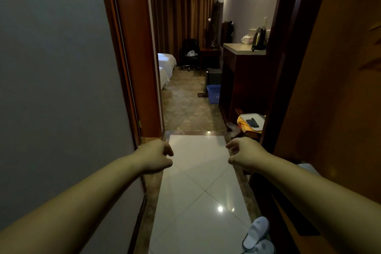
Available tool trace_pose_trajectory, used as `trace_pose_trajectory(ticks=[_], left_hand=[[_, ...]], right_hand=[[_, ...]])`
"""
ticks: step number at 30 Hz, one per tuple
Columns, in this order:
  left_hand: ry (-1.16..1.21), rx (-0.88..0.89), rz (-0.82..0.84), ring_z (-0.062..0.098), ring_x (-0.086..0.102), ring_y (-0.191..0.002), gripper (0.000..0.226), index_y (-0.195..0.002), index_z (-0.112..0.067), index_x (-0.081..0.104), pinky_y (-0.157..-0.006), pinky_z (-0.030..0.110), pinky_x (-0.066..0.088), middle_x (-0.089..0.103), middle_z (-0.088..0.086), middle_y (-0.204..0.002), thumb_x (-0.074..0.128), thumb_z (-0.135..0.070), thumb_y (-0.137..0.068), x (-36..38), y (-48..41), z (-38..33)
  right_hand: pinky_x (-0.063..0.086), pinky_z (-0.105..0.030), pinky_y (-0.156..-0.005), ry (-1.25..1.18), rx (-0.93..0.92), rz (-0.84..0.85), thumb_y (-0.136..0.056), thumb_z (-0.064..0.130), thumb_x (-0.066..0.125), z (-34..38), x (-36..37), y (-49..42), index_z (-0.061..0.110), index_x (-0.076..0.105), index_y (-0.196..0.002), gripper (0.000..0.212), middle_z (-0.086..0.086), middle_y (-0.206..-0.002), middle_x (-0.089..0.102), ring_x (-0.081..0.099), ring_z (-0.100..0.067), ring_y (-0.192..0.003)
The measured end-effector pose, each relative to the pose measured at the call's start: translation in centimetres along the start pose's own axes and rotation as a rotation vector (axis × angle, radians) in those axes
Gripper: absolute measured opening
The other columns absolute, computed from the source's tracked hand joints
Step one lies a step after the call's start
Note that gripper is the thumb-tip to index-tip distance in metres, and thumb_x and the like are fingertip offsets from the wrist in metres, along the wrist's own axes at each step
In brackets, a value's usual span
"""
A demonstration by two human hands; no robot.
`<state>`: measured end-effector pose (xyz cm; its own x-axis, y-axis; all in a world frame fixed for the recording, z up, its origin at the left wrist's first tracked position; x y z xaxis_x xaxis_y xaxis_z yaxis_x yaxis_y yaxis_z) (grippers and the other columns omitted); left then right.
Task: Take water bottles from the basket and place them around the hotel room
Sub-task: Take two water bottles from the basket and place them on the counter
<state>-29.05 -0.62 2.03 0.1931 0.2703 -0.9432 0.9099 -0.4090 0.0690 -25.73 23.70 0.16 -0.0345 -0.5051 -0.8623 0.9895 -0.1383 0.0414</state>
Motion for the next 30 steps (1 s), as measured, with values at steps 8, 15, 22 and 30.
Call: trace_pose_trajectory(ticks=[8, 15, 22, 30], left_hand=[[0.037, 0.015, -0.027, 0.012, 0.062, -0.100, 0.032, -0.112, -0.018, 0.067, -0.087, 0.028, 0.052, 0.067, 0.000, -0.112, 0.060, -0.026, -0.082, -0.7, -3.9, 2.0], [0.088, 0.004, -0.045, 0.010, 0.063, -0.087, 0.033, -0.104, -0.019, 0.071, -0.077, 0.026, 0.050, 0.071, -0.005, -0.098, 0.057, -0.044, -0.086, -0.9, -8.2, 2.1], [0.114, -0.066, -0.095, 0.019, 0.058, -0.111, 0.030, -0.095, -0.022, 0.073, -0.086, 0.025, 0.045, 0.065, 0.002, -0.120, 0.052, -0.007, -0.080, -1.4, -15.7, 1.6], [0.126, -0.123, -0.125, 0.021, 0.052, -0.118, 0.032, -0.075, -0.029, 0.062, -0.099, 0.035, 0.042, 0.061, 0.004, -0.120, 0.048, -0.003, -0.088, -1.7, -25.1, 0.8]], right_hand=[[0.047, -0.023, -0.082, 0.044, 0.011, -0.037, -0.079, 0.019, 0.069, 0.6, 0.7, -4.1, 0.015, 0.058, -0.125, 0.047, -0.004, -0.124, 0.063, 0.061, -0.017, -0.109], [0.047, -0.026, -0.081, -0.078, 0.014, -0.076, -0.075, 0.044, 0.071, -0.4, -0.1, -8.3, 0.020, 0.053, -0.128, 0.061, -0.006, -0.127, 0.060, 0.059, -0.020, -0.110], [0.052, -0.035, -0.088, -0.094, -0.023, -0.164, -0.075, 0.032, 0.072, -2.0, -3.4, -15.2, 0.013, 0.059, -0.122, 0.052, -0.008, -0.125, 0.062, 0.059, -0.023, -0.109], [0.051, -0.033, -0.085, 0.059, -0.052, -0.075, -0.076, 0.010, 0.063, -4.8, -5.5, -23.9, 0.018, 0.064, -0.110, 0.035, -0.005, -0.114, 0.065, 0.059, -0.022, -0.102]])
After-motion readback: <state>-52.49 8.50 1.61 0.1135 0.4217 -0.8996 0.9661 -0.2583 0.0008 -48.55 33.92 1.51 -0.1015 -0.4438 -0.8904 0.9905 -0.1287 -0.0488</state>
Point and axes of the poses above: each hand's wrist, its own y-axis away from the middle knuckle, its own x-axis out of the palm, z = x × y, the point moved 6 cm from there along -y, towards the middle knuckle
